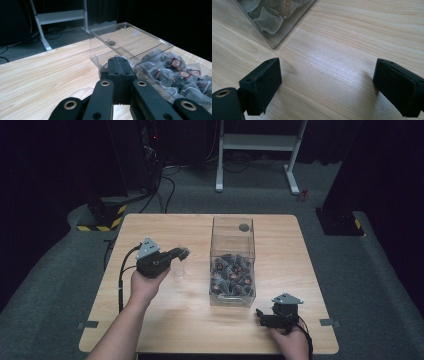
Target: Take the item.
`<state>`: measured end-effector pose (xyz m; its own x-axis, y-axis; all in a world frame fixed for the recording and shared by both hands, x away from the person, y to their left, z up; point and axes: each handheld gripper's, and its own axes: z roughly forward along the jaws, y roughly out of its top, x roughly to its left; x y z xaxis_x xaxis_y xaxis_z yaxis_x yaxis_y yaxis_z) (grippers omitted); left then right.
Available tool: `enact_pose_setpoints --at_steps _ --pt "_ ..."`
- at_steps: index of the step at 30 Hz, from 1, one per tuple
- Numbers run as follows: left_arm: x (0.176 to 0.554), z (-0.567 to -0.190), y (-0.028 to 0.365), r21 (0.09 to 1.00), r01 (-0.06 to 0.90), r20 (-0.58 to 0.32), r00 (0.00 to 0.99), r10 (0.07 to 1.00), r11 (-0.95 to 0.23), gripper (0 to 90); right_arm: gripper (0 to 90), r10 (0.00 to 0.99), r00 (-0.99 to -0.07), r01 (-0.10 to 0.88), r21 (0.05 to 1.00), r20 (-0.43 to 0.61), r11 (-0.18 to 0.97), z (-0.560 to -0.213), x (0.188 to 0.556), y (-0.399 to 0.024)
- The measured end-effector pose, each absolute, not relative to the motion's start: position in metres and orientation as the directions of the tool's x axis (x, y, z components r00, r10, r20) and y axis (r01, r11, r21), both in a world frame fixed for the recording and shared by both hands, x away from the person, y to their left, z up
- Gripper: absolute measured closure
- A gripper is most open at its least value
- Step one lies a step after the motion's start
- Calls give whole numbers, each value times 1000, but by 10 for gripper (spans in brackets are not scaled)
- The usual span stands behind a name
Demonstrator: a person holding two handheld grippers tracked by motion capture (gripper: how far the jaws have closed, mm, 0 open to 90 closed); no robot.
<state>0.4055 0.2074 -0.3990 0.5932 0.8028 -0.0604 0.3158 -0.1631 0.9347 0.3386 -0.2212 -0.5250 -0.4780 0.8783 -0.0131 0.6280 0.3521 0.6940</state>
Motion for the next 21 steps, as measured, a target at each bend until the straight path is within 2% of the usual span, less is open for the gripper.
enact_pose_setpoints --at_steps 21 --pt "417 -405 231 928 345 -71 534 843 -141 900 81 879 -477 629 694 -12 351 -525 338 -221"
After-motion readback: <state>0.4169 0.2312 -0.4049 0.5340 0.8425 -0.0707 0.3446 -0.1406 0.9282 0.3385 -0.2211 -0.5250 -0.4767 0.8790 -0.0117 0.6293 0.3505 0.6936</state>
